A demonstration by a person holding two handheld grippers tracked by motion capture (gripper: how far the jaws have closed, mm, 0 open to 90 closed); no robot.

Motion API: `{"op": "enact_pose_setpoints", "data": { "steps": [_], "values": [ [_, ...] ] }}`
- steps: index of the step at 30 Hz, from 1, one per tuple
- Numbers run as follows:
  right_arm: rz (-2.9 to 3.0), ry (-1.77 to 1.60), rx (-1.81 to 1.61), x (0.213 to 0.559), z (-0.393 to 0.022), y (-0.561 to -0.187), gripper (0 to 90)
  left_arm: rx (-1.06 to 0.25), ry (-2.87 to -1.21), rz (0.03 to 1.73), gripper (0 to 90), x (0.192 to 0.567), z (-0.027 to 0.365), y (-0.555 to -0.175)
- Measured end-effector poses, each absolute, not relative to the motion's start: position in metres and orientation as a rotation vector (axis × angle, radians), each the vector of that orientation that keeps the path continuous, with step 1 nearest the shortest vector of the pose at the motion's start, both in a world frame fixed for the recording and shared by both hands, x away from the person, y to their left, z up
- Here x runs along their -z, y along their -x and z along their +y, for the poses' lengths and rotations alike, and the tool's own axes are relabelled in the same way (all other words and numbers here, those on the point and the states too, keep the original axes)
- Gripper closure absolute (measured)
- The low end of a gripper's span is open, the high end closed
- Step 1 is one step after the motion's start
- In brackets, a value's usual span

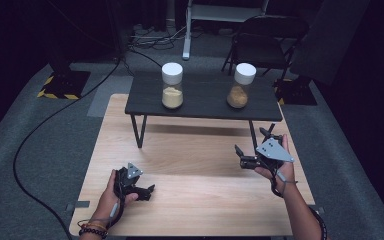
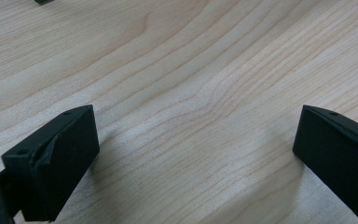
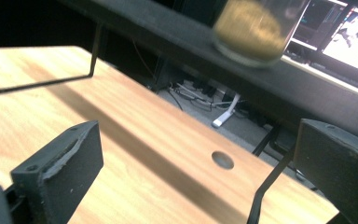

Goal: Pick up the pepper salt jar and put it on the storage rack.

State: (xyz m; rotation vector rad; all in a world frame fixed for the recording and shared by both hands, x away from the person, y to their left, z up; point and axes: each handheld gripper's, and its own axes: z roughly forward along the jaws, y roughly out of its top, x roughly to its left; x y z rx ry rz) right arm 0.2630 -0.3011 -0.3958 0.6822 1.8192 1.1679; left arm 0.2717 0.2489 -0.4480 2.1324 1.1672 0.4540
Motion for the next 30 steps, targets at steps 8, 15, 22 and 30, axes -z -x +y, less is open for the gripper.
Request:
{"op": "enact_pose_setpoints", "data": {
  "steps": [8,15,22,30],
  "values": [
    [1.872,-0.69,-1.123,0.415,-0.302,-0.258,1.2,-0.454,-2.132,1.167,0.5,0.448,0.249,-0.272],
    [1.933,-0.684,-1.059,0.426,-0.302,-0.255,1.2,-0.454,-2.132,1.167,0.5,0.448,0.249,-0.272],
    [2.009,-0.702,-0.988,0.437,-0.305,-0.255,1.2,-0.454,-2.133,1.166,0.4,0.448,0.249,-0.272],
    [2.099,-0.759,-0.896,0.453,-0.308,-0.255,1.2,-0.453,-2.133,1.165,0.5,0.448,0.249,-0.272]
  ]
}}
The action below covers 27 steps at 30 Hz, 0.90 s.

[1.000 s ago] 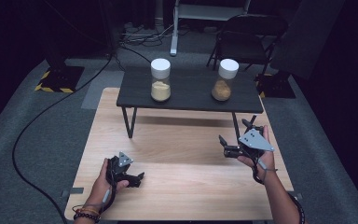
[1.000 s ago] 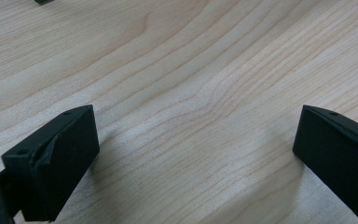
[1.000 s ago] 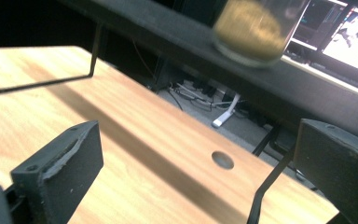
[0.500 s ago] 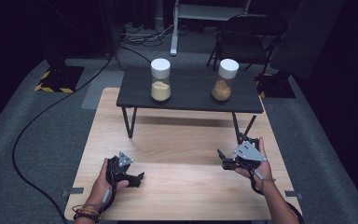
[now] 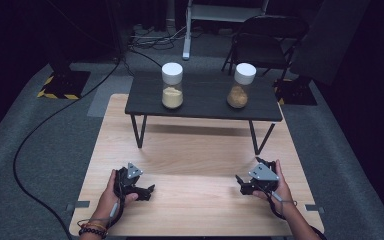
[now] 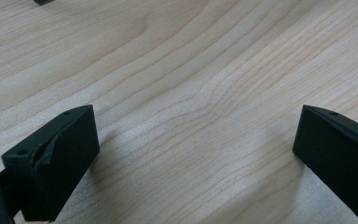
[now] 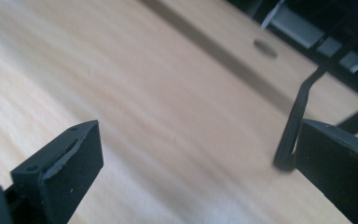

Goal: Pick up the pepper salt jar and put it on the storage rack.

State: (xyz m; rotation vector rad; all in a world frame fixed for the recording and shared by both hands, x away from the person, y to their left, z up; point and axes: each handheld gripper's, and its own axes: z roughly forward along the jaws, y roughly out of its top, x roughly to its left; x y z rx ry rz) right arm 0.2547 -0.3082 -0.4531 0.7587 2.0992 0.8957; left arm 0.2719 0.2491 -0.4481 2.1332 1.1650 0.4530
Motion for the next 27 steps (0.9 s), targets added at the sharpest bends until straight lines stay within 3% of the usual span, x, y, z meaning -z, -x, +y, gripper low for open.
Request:
{"op": "enact_pose_setpoints", "data": {
  "steps": [27],
  "values": [
    [2.188,-1.1,-0.877,0.454,-0.352,-0.26,0.3,-0.453,-2.135,1.165,0.5,0.448,0.249,-0.272]
  ]
}}
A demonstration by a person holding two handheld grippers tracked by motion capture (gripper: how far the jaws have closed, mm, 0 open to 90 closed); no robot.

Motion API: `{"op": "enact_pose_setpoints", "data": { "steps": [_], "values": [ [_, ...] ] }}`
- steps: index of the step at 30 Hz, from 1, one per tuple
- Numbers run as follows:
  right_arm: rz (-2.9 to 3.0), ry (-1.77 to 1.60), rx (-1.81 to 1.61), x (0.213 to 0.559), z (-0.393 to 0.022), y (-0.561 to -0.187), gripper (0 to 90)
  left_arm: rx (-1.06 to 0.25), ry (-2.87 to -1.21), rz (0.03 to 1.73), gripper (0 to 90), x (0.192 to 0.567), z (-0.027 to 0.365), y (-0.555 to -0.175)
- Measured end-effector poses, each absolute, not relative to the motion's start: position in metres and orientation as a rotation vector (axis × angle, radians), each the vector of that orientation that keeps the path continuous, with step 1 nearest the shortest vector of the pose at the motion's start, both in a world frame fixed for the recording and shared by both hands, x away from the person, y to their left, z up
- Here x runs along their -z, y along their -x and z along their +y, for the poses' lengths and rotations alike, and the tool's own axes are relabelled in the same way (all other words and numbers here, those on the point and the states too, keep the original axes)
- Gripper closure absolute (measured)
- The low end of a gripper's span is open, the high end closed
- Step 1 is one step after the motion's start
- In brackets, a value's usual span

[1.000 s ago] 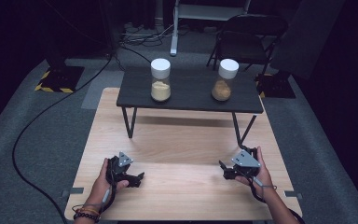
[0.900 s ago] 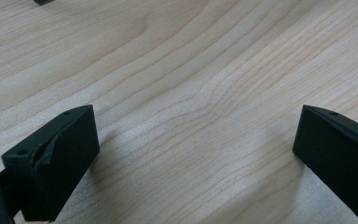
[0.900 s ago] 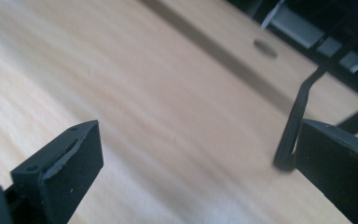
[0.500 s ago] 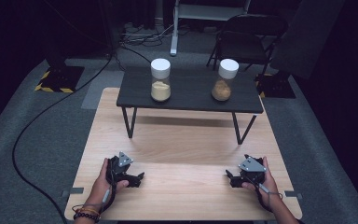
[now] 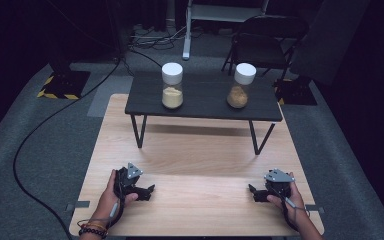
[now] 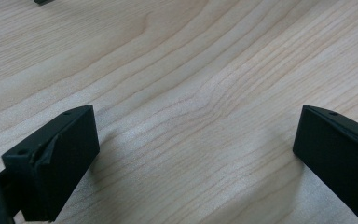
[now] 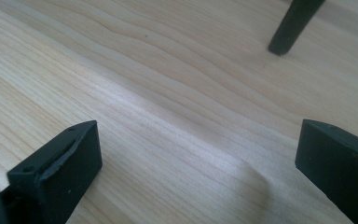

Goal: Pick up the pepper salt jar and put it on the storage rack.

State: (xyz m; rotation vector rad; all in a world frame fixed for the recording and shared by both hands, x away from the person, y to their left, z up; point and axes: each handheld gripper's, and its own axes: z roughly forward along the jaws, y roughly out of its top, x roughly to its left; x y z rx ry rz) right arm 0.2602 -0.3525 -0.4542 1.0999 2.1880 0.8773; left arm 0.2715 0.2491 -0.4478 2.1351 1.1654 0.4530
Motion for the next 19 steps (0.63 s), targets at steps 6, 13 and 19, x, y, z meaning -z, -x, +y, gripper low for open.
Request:
{"op": "enact_pose_setpoints", "data": {
  "steps": [6,13,19],
  "values": [
    [2.201,-1.177,-0.896,0.451,-0.363,-0.267,0.3,-0.452,-2.136,1.162,0.5,0.448,0.249,-0.272],
    [2.238,-1.253,-0.931,0.449,-0.375,-0.277,0.3,-0.452,-2.136,1.162,0.5,0.448,0.25,-0.272],
    [2.239,-1.277,-0.937,0.448,-0.38,-0.279,0.0,-0.452,-2.138,1.159,0.5,0.448,0.25,-0.272]
  ]
}}
